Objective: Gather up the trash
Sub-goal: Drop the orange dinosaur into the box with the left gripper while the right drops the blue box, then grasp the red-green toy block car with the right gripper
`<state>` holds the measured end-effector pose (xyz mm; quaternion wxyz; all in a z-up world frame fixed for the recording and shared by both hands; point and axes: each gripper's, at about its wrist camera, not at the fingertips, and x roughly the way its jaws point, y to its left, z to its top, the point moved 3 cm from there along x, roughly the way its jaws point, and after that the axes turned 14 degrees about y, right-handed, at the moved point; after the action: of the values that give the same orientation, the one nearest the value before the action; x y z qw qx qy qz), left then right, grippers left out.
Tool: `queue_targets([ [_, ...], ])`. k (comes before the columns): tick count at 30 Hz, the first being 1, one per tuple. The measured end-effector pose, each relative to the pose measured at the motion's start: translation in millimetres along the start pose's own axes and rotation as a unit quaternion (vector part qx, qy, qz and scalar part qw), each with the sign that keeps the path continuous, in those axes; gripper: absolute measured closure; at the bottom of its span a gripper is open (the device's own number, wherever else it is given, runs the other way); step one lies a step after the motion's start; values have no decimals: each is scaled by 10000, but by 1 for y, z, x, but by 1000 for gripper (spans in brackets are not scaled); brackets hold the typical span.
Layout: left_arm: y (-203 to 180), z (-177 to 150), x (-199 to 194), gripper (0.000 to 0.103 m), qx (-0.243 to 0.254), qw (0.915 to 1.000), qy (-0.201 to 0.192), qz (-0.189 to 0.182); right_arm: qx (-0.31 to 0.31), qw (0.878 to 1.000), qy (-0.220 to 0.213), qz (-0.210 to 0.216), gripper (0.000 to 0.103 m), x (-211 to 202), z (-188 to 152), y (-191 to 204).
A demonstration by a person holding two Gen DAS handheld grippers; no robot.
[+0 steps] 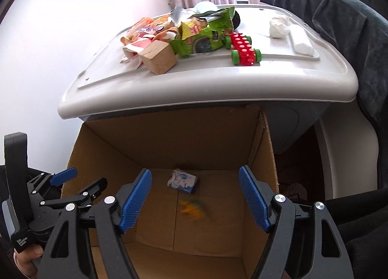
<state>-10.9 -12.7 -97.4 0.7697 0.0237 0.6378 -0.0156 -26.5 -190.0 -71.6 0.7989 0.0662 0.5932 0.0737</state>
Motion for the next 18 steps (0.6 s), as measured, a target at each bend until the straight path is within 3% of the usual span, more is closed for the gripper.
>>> queue_targets([
  [9,-3,-4,6,24,-57,9998,62,-166,-2,9994,-337,-58,30,-19,19,-8],
  [15,-1,-4,3,24,-85,9993,43,-373,-69,9955,-817,-465,30,-40,84,-27],
  [18,-1,-3,1,24,-130,9988,32,-472,-75,9950,-780,-622,34,-32,119,-37],
])
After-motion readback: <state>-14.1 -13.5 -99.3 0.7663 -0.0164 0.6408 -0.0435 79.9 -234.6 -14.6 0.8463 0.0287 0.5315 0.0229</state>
